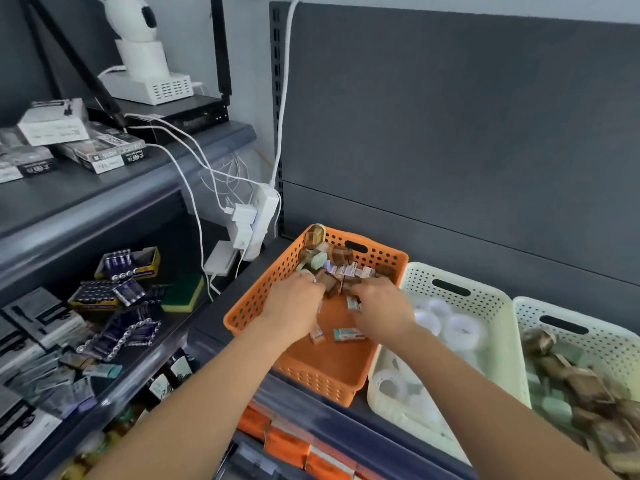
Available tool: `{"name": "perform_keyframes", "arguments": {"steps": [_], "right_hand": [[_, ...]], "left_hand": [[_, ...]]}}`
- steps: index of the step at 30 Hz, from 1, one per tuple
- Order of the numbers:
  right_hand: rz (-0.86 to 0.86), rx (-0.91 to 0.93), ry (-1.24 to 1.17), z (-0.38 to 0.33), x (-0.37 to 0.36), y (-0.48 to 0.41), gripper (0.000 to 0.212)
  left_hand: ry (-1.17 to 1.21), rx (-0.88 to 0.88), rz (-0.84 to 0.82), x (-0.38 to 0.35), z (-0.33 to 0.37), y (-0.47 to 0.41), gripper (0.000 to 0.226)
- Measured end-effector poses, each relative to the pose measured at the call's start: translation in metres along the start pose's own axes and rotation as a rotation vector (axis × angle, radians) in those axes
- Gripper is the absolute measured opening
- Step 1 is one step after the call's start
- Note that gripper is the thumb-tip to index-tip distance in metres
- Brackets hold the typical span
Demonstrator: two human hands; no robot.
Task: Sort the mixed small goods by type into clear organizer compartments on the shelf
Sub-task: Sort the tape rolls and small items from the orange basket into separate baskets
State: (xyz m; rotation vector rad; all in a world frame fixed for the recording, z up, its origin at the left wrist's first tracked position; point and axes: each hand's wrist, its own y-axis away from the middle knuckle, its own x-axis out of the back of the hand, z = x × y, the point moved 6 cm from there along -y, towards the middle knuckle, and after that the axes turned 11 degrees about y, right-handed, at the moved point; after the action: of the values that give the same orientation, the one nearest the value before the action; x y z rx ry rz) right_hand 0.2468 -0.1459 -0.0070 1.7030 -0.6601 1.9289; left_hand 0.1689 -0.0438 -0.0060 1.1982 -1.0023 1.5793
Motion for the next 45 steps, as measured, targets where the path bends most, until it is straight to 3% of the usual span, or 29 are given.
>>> {"name": "perform_keyframes", "arguments": {"steps": [9, 13, 17, 24, 28, 36, 41, 45], "right_hand": [[-0.081, 0.005, 0.125, 0.012, -0.024, -0.049, 0.028], [-0.098, -0.030, 0.140, 0.019, -0.030, -0.063, 0.030], [-0.123, -0.070, 0.122, 0.020, -0.031, -0.067, 0.030], [-0.033, -0.175, -0.057, 0.034, -0.016, -0.060, 0.040], [0.156, -0.301, -0.251, 0.054, 0.008, -0.043, 0.046], [0.420, -0.524, -0.379, 0.107, 0.031, 0.027, 0.040], [0.421, -0.666, -0.348, 0.162, 0.022, 0.093, 0.038], [0.339, -0.776, -0.257, 0.210, 0.010, 0.145, 0.046]], "left_hand": [[-0.131, -0.101, -0.051, -0.033, -0.010, -0.056, 0.043], [-0.157, -0.128, -0.061, -0.043, -0.014, -0.074, 0.064], [-0.142, -0.162, -0.058, -0.047, -0.017, -0.086, 0.060], [0.148, -0.181, 0.016, -0.035, -0.022, -0.098, 0.053], [0.425, -0.180, 0.011, -0.012, -0.013, -0.105, 0.060], [0.627, -0.295, 0.043, 0.008, 0.072, -0.107, 0.059], [0.669, -0.407, -0.029, -0.006, 0.157, -0.095, 0.058], [0.714, -0.495, -0.024, -0.018, 0.227, -0.081, 0.043]]}}
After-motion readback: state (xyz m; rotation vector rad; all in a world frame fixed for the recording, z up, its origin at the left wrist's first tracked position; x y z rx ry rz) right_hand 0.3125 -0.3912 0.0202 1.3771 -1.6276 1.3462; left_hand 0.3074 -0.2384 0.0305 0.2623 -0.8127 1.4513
